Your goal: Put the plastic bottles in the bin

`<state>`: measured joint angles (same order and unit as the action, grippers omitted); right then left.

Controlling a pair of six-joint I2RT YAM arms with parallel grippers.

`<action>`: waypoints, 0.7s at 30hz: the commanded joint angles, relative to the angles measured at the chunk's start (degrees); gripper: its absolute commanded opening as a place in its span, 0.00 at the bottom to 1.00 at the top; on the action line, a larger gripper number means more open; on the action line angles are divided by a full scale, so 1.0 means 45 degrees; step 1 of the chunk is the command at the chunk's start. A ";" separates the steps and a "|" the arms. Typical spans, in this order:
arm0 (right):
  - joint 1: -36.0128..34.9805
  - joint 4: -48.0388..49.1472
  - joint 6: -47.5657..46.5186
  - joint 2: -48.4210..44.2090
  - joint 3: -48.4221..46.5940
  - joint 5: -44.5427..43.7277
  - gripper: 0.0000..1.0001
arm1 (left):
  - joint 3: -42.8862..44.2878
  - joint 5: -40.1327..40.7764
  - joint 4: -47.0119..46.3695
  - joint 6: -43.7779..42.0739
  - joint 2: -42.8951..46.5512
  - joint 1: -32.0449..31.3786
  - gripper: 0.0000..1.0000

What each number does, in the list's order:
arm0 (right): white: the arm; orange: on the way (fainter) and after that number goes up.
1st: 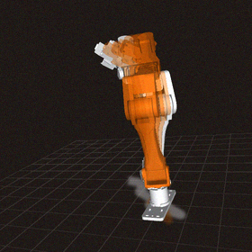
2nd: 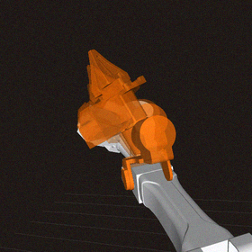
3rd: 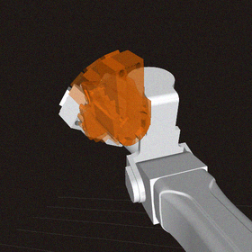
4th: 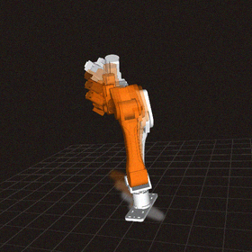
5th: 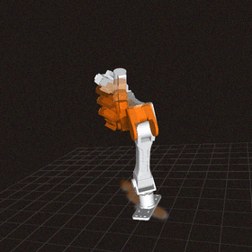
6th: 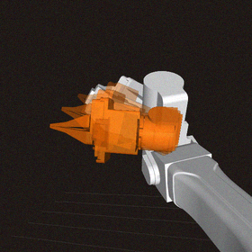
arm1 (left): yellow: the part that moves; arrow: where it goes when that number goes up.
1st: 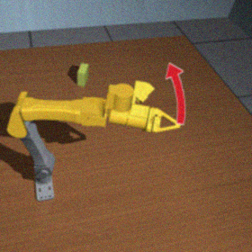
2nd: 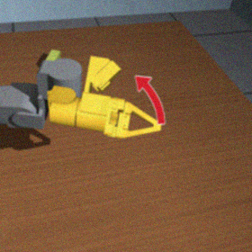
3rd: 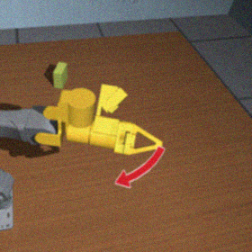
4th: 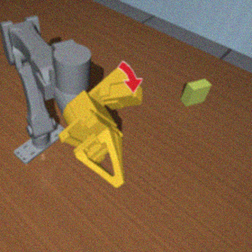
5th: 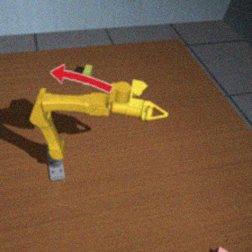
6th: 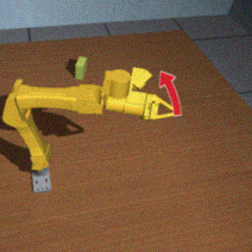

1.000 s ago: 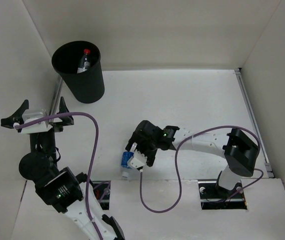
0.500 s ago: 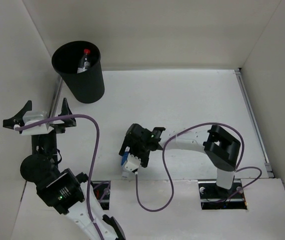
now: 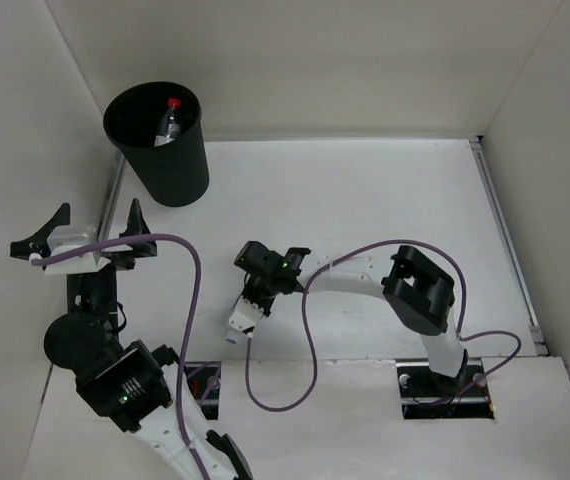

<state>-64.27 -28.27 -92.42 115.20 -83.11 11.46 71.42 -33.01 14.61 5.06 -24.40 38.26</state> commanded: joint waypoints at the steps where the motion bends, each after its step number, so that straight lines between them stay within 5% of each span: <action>1: -0.0122 -0.0357 0.2774 0.0026 -0.1487 0.0186 0.04 | 0.0184 -0.0281 -0.0278 0.0573 -0.0182 -0.0171 1.00; 13: 0.4737 -0.3246 1.3107 -0.2589 -0.4479 0.3405 0.00 | -0.0264 -0.2134 -0.2617 0.5999 -0.3225 -0.3780 1.00; 21: 0.7319 -0.4872 2.0708 -0.4073 -0.4971 1.0786 0.01 | -0.1124 -0.4576 -0.7226 0.9145 -0.6194 -0.7804 1.00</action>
<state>-31.18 -46.87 -16.71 100.99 -105.06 41.21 66.96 -46.83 -4.60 37.41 -49.69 7.60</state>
